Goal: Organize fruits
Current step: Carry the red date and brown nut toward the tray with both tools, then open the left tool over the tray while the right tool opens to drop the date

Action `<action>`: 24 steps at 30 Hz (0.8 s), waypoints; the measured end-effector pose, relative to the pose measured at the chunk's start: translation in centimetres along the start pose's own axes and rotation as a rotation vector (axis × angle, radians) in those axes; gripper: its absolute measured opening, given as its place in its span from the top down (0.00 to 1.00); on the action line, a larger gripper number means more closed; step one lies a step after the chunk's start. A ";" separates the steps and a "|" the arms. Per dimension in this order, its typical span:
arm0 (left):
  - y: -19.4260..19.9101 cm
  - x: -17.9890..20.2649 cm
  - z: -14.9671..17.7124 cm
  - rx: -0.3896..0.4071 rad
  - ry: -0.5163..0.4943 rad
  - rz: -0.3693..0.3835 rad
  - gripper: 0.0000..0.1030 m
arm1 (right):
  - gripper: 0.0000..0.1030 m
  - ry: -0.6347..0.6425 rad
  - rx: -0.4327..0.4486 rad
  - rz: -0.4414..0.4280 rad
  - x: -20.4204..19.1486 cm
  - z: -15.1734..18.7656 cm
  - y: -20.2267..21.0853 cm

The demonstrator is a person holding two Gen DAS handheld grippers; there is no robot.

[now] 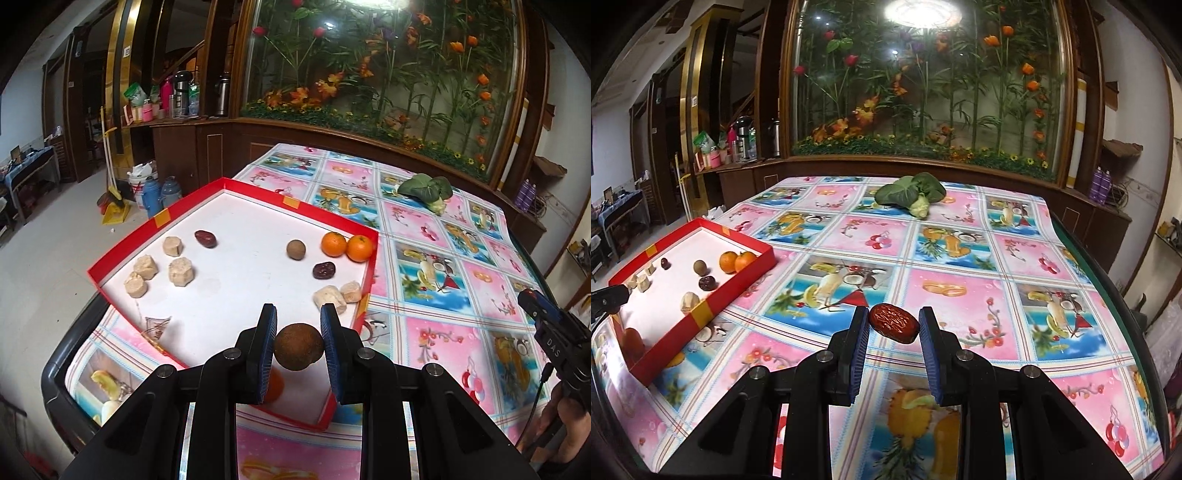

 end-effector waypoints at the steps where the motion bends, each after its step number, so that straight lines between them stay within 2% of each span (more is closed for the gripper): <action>1: 0.0 -0.2 0.0 0.001 -0.002 -0.004 0.77 | 0.72 0.004 0.003 -0.005 -0.2 -0.1 0.0; 14: -0.7 -2.4 -1.0 0.015 -0.029 -0.081 0.77 | 0.72 0.012 0.024 -0.083 -3.4 -1.7 -0.1; 24: -3.2 -6.2 -1.9 0.007 -0.056 -0.181 0.77 | 0.73 0.002 0.019 -0.301 -12.7 -4.1 -1.9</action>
Point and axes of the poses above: each gripper's, at about its wrist camera, not at the fingertips, and y roughly against the way its jaws point, x to its right, z to its underside, the point moved 9 cm from there along -y, roughly the way its jaws point, and after that the axes turned 14 degrees about x, right-handed, at the moved point
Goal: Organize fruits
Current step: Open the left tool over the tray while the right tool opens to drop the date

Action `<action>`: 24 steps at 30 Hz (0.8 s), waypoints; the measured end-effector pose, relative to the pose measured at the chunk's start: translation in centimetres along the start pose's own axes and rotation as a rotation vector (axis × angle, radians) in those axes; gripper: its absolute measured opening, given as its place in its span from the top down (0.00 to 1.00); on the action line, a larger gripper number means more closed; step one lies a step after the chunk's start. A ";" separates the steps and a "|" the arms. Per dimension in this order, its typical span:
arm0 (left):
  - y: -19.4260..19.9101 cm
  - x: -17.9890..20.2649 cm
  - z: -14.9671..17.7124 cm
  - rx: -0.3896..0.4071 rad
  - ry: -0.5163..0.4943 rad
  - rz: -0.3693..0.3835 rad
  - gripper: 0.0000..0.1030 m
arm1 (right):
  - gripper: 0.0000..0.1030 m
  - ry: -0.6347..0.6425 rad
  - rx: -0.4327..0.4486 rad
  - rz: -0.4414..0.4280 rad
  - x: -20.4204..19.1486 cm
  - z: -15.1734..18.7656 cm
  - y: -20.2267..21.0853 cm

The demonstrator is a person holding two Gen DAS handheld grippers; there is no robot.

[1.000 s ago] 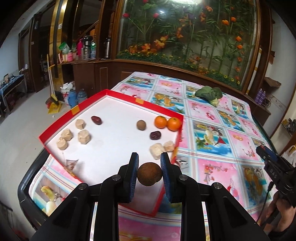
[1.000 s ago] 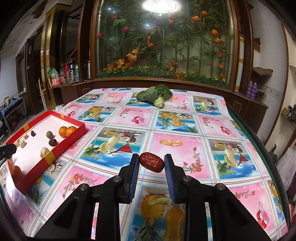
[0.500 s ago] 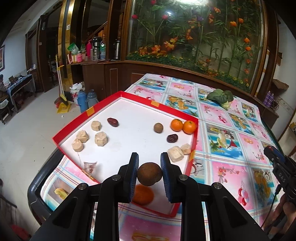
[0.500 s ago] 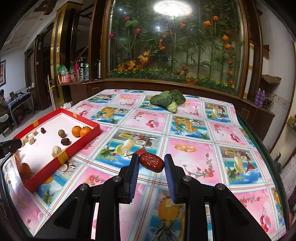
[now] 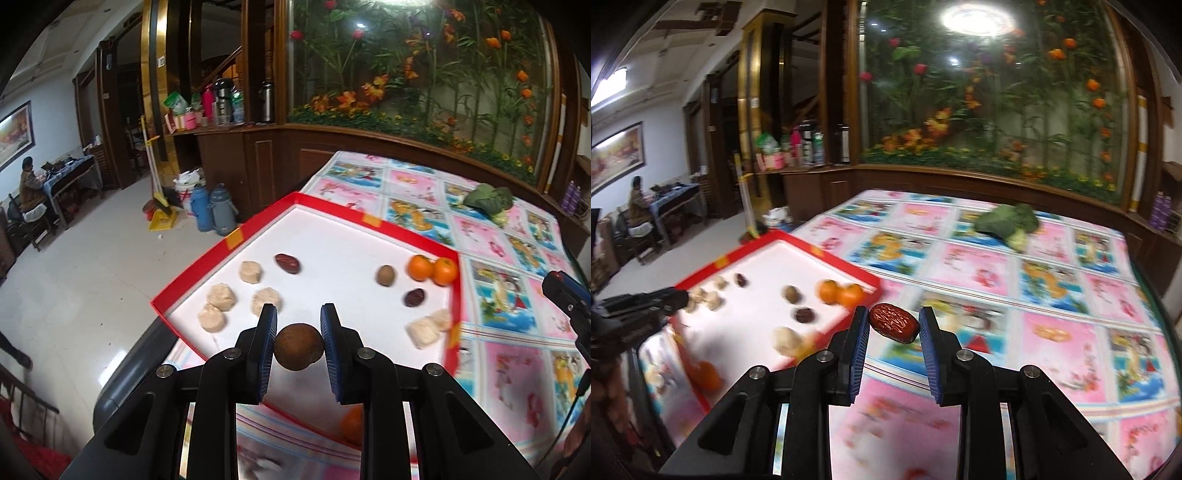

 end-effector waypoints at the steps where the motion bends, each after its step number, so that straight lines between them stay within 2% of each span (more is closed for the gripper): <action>1: -0.5 -0.4 -0.1 -0.004 0.000 -0.008 0.77 | 0.73 -0.003 -0.007 -0.021 -0.8 -0.1 -0.6; 7: -3.3 -2.2 -0.7 -0.024 0.015 -0.041 0.77 | 0.73 -0.010 -0.055 -0.107 -4.0 -0.8 -4.5; 11: -4.8 -2.8 -1.3 -0.030 0.024 -0.046 0.77 | 0.73 0.012 -0.122 -0.170 -6.3 -0.8 -7.5; 16: -6.1 -3.1 -1.3 -0.042 0.025 -0.034 0.77 | 0.73 0.025 -0.172 -0.188 -7.7 -0.9 -11.1; 24: -7.5 -3.3 -1.0 -0.074 0.028 -0.017 0.77 | 0.73 -0.005 -0.265 -0.171 -7.4 -0.1 -16.6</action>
Point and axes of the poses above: each gripper's, at about its wrist camera, not at the fingertips, and y roughly against the way its jaws point, x to its right, z to its underside, the point moved 9 cm from there along -y, roughly the way its jaws point, and after that the axes turned 14 degrees about x, right-handed, at the moved point
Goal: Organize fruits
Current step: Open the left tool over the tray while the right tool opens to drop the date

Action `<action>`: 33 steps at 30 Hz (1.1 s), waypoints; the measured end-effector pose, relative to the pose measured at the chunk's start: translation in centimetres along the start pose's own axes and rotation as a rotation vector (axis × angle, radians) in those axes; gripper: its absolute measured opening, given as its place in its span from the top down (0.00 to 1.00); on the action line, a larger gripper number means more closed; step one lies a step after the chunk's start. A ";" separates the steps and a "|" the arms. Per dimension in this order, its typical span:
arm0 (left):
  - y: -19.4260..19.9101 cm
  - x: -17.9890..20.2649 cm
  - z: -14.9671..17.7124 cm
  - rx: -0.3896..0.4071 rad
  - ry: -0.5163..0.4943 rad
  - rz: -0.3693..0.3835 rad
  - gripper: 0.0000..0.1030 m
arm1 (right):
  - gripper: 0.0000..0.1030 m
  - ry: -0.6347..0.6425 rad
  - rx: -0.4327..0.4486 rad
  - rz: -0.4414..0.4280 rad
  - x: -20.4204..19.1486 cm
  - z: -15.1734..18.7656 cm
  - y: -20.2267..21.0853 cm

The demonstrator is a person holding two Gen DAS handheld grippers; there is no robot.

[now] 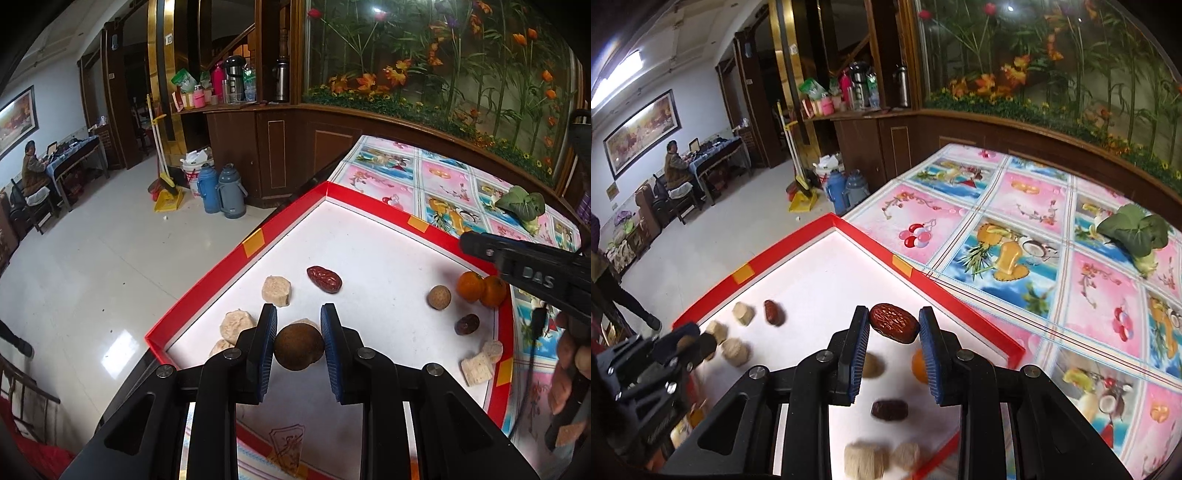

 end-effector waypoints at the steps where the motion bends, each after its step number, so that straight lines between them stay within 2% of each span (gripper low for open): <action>1: -0.2 0.0 0.0 -0.003 0.000 0.002 0.77 | 0.72 -0.002 -0.011 0.002 0.1 0.1 -0.4; 13: -1.5 -1.2 -0.3 -0.034 0.032 -0.033 0.76 | 0.72 0.023 -0.086 0.000 -0.1 0.9 -3.8; 14: -1.6 -1.3 -0.2 -0.038 0.035 -0.035 0.68 | 0.72 0.019 -0.095 -0.003 -0.1 1.0 -4.0; 15: -1.6 -1.4 -0.2 -0.038 0.044 -0.039 0.52 | 0.72 0.019 -0.106 -0.002 -0.1 1.1 -4.1; 16: -1.7 -1.4 -0.4 -0.030 0.049 -0.040 0.46 | 0.65 0.019 -0.112 -0.001 0.0 1.2 -4.2; 17: -1.5 -1.6 -0.6 -0.013 0.053 -0.045 0.43 | 0.54 0.014 -0.106 -0.004 0.1 1.1 -4.1; 19: -1.4 -1.8 -0.7 -0.004 0.052 -0.059 0.36 | 0.49 0.004 -0.090 -0.009 0.2 0.8 -3.6; 21: -1.0 -1.8 -0.7 0.000 0.071 -0.049 0.23 | 0.45 -0.006 -0.071 -0.006 0.6 0.4 -2.6; 22: -0.9 -1.6 -0.7 0.004 0.077 -0.040 0.21 | 0.41 -0.008 -0.063 -0.008 0.6 0.2 -2.2; 24: -0.4 -1.6 -0.5 0.003 0.080 -0.037 0.09 | 0.31 -0.003 -0.040 -0.014 0.8 -0.1 -0.8; 26: 0.4 -1.8 -0.4 0.007 0.088 -0.043 0.01 | 0.04 0.008 -0.023 -0.019 1.2 -0.2 1.0; 27: 0.8 -1.9 -0.4 0.011 0.090 -0.051 0.01 | 0.00 0.014 -0.016 -0.019 1.5 -0.2 2.0; 31: 2.8 -1.5 -0.5 0.042 0.065 -0.080 0.01 | 0.00 0.088 0.021 -0.026 2.1 0.8 7.2; 33: 3.5 -0.8 -0.3 0.032 0.051 -0.079 0.01 | 0.00 0.131 0.021 -0.043 1.8 1.7 9.5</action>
Point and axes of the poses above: each gripper's, at about its wrist camera, not at the fingertips, and y roughly against the way its jaws point, x to its right, z to its underside, the point moved 9 cm from there along -y, roughly the way its jaws point, and after that the axes turned 14 degrees about x, right-handed, at the moved point
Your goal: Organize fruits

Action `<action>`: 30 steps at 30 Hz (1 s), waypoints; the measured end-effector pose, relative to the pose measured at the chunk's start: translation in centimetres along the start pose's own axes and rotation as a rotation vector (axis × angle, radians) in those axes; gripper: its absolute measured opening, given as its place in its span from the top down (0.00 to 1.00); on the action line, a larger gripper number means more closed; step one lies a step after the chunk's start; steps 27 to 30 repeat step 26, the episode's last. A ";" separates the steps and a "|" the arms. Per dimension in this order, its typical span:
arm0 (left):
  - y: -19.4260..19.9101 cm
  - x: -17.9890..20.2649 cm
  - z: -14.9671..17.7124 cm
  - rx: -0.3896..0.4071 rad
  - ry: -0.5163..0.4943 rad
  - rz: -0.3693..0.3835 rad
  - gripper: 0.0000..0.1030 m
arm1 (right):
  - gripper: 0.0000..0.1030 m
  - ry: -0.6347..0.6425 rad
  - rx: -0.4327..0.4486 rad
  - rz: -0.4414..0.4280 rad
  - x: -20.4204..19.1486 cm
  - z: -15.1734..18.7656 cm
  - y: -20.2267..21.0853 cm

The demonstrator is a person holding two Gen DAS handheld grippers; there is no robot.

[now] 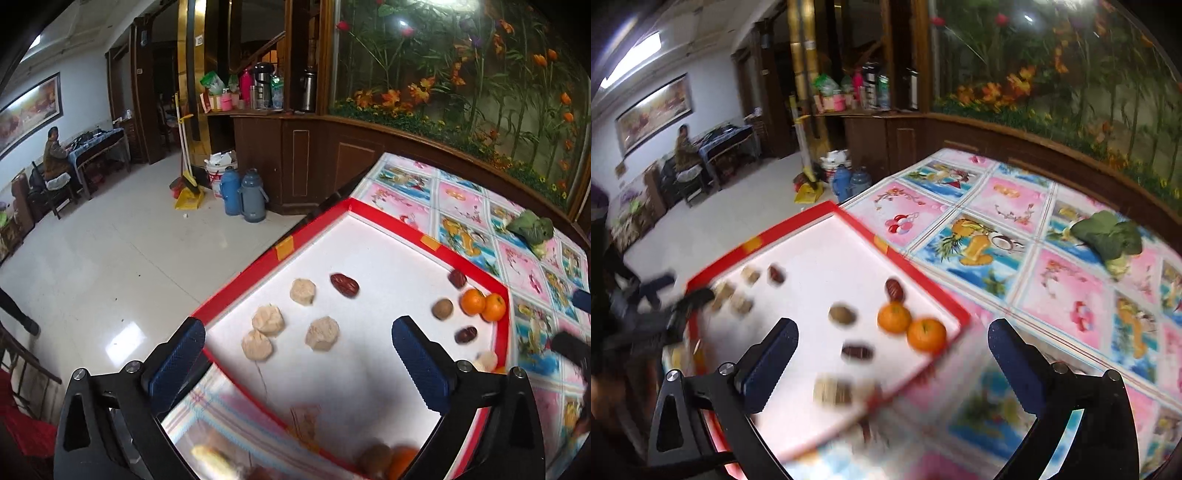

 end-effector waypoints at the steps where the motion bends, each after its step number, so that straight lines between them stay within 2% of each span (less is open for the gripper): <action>1: 0.4 0.4 0.1 -0.005 -0.010 0.000 0.01 | 0.00 0.032 -0.007 -0.011 -0.5 0.6 1.3; 5: 2.3 1.7 0.6 -0.008 -0.021 0.014 0.01 | 0.00 0.128 -0.017 -0.027 -2.4 2.7 4.8; 8: 3.7 2.4 0.8 -0.012 -0.022 0.039 0.01 | 0.00 0.147 -0.021 -0.037 -3.4 3.8 6.5; 16: 6.8 2.9 0.9 -0.014 -0.022 0.055 0.01 | 0.00 0.187 -0.024 -0.044 -4.5 4.9 8.5; 20: 7.7 2.8 0.8 -0.002 -0.011 0.061 0.01 | 0.00 0.166 -0.009 -0.020 -4.1 4.7 8.8; 24: 8.2 2.8 0.7 0.019 -0.012 0.046 0.01 | 0.00 0.083 0.028 0.034 -3.0 3.8 8.8; 30: 8.4 2.9 0.8 0.020 -0.016 0.056 0.01 | 0.00 0.056 0.030 0.045 -2.8 3.5 8.6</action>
Point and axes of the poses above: each gripper's, at about its wrist camera, not at the fingertips, and y roughly against the way its jaws point, x to its right, z to its underside, the point moved 9 cm from there along -y, roughly the way its jaws point, and after that the axes turned 14 degrees about x, right-handed, at the moved point
